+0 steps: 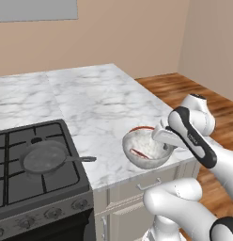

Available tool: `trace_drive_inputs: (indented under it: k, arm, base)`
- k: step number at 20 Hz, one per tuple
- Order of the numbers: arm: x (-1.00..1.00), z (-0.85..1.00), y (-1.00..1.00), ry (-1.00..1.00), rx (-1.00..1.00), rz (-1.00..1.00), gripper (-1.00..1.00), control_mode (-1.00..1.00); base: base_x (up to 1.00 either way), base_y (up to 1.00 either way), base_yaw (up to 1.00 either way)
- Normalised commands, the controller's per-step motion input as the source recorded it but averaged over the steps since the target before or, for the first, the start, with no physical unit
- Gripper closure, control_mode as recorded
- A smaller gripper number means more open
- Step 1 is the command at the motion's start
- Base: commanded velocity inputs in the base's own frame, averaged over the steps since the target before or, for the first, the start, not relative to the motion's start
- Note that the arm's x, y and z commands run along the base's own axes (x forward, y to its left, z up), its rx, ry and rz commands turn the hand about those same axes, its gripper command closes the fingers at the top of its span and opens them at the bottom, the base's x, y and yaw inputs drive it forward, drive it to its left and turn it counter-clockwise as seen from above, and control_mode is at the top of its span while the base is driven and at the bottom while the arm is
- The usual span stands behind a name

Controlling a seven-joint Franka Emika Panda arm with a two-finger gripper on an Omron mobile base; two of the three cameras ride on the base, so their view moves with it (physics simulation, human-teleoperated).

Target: Place one of the steaks on the plate and the other in the bowl. Then place the bowl in the fridge.

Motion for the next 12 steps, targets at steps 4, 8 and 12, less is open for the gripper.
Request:
trace_drive_inputs:
  k: [4,8,12]
  arm:
    - [-0.02,-0.01,0.03,0.0,0.0,0.0,1.0,-1.0]
    - [0.0,0.0,0.0,0.0,0.0,0.0,1.0,1.0]
    - [0.0,0.0,0.0,0.0,0.0,0.0,1.0,1.0]
  base:
    - [0.0,0.0,0.0]
    - [0.0,0.28,0.23]
    - [-0.06,0.54,0.4]
